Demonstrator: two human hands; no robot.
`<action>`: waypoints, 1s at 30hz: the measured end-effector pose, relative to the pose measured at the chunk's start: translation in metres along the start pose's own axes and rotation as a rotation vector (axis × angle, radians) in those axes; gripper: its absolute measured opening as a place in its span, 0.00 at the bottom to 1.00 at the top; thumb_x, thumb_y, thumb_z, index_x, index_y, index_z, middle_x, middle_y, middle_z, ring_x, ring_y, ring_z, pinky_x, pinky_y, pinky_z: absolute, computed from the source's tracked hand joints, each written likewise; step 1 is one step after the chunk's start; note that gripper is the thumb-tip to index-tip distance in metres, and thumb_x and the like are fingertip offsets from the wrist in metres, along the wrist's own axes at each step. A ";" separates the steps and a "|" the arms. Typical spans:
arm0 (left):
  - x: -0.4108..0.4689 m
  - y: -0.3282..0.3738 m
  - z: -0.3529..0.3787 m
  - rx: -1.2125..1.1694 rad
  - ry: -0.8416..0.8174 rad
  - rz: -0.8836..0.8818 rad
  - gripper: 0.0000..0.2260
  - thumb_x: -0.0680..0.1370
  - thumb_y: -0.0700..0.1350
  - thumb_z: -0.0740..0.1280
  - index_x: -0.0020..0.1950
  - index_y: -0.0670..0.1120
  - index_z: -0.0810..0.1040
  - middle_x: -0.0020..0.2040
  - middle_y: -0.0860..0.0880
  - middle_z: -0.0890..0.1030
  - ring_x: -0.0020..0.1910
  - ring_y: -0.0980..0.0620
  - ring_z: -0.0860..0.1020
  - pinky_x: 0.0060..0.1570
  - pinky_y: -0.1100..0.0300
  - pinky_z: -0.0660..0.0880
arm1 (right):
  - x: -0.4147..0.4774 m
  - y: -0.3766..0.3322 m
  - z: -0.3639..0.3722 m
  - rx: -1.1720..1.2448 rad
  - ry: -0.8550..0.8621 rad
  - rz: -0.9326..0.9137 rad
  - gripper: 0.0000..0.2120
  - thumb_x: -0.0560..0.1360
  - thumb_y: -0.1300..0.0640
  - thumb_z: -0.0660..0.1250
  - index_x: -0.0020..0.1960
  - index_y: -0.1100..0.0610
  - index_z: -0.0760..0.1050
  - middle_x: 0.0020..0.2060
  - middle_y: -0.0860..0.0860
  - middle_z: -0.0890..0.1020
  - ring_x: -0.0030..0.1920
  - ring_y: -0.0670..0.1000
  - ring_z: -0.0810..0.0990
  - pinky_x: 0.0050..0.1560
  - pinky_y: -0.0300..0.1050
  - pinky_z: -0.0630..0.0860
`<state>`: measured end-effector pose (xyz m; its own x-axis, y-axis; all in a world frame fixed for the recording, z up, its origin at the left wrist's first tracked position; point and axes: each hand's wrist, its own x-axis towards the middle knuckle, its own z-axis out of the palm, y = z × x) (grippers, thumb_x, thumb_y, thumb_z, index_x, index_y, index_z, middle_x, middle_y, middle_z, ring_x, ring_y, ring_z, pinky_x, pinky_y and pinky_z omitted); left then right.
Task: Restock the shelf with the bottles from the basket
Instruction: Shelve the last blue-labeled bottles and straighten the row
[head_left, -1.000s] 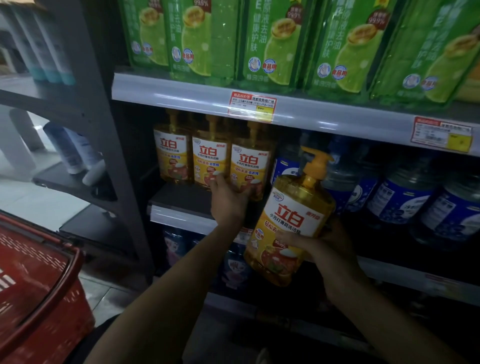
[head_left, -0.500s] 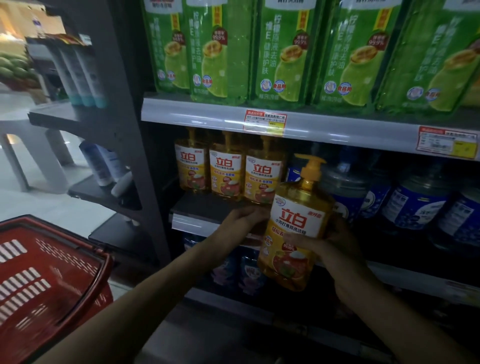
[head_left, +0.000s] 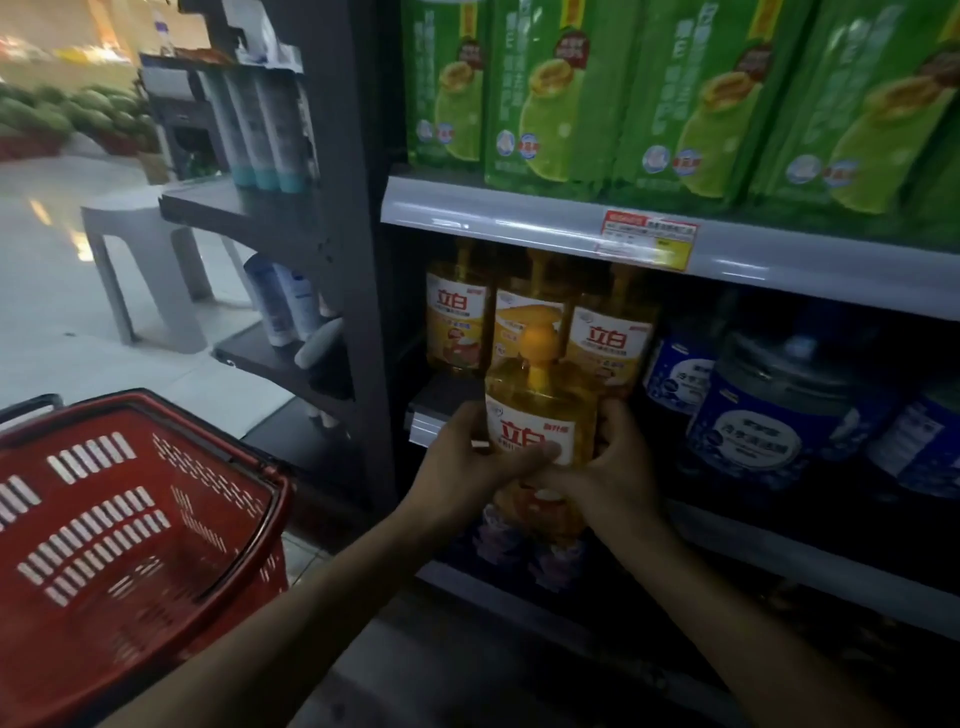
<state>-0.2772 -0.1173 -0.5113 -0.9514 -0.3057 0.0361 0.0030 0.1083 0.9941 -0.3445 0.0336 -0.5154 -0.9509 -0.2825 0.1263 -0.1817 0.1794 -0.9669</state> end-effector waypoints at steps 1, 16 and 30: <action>0.003 0.000 -0.006 0.003 0.022 0.020 0.28 0.70 0.54 0.81 0.66 0.52 0.77 0.57 0.55 0.85 0.54 0.61 0.84 0.46 0.68 0.80 | 0.005 -0.001 0.006 0.000 -0.007 -0.033 0.39 0.59 0.55 0.86 0.64 0.42 0.72 0.58 0.42 0.83 0.60 0.47 0.82 0.58 0.58 0.81; 0.071 -0.018 -0.043 0.089 0.370 0.310 0.34 0.70 0.50 0.82 0.72 0.50 0.72 0.63 0.56 0.82 0.61 0.62 0.80 0.57 0.65 0.79 | 0.078 -0.003 0.098 -0.190 0.212 -0.248 0.33 0.74 0.59 0.75 0.75 0.47 0.68 0.69 0.49 0.77 0.71 0.53 0.73 0.67 0.60 0.76; 0.098 -0.018 -0.039 -0.056 0.425 0.169 0.28 0.76 0.49 0.76 0.74 0.53 0.71 0.62 0.56 0.83 0.58 0.60 0.82 0.59 0.53 0.82 | 0.100 0.000 0.119 -0.108 0.110 -0.095 0.32 0.76 0.49 0.72 0.76 0.44 0.64 0.71 0.48 0.73 0.71 0.53 0.72 0.65 0.48 0.71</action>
<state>-0.3589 -0.1859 -0.5220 -0.7252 -0.6505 0.2257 0.1751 0.1428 0.9741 -0.4100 -0.1073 -0.5291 -0.9489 -0.1988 0.2451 -0.2920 0.2586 -0.9208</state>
